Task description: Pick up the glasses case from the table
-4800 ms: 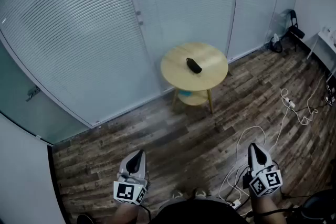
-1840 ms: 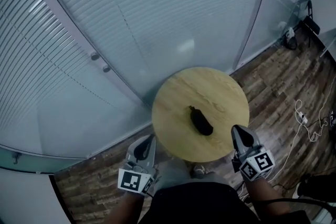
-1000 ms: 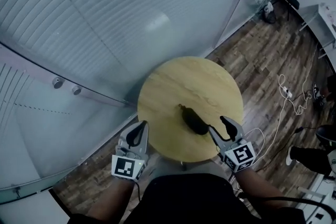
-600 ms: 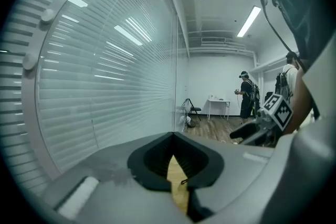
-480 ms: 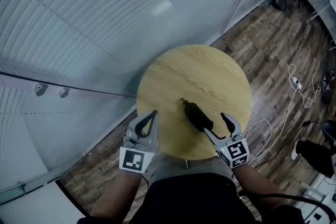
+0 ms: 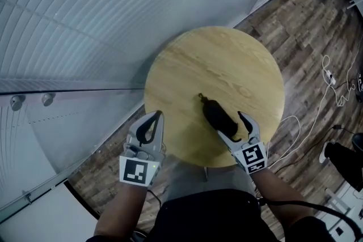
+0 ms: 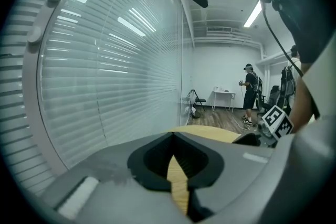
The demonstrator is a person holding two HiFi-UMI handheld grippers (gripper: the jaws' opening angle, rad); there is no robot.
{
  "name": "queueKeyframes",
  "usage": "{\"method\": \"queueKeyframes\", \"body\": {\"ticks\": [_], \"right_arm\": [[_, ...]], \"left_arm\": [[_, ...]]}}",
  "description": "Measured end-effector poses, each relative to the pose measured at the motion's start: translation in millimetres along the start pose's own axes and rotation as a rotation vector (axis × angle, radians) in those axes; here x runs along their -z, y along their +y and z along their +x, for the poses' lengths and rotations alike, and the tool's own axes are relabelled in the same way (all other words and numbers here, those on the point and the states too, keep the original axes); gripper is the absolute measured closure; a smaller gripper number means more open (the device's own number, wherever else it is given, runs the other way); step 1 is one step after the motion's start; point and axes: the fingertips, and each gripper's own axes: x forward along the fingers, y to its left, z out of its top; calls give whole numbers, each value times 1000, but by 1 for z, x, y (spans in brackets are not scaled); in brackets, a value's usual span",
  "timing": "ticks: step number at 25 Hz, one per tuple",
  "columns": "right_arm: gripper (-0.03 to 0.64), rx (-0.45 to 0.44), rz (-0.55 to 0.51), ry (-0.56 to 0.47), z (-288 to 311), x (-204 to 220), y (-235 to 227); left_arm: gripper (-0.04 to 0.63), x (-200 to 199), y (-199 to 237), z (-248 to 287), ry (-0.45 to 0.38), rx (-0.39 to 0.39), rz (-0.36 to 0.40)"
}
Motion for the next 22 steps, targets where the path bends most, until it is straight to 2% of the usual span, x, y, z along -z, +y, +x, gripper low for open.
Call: {"method": "queueKeyframes", "body": {"ticks": [7, 11, 22], "right_arm": [[221, -28, -16, 59, 28, 27, 0], [215, -45, -21, 76, 41, 39, 4], [210, -45, -35, 176, 71, 56, 10]], "left_arm": [[591, 42, 6, 15, 62, 4, -26], [591, 51, -4, 24, 67, 36, -17], [591, 61, 0, 22, 73, 29, -61]]}}
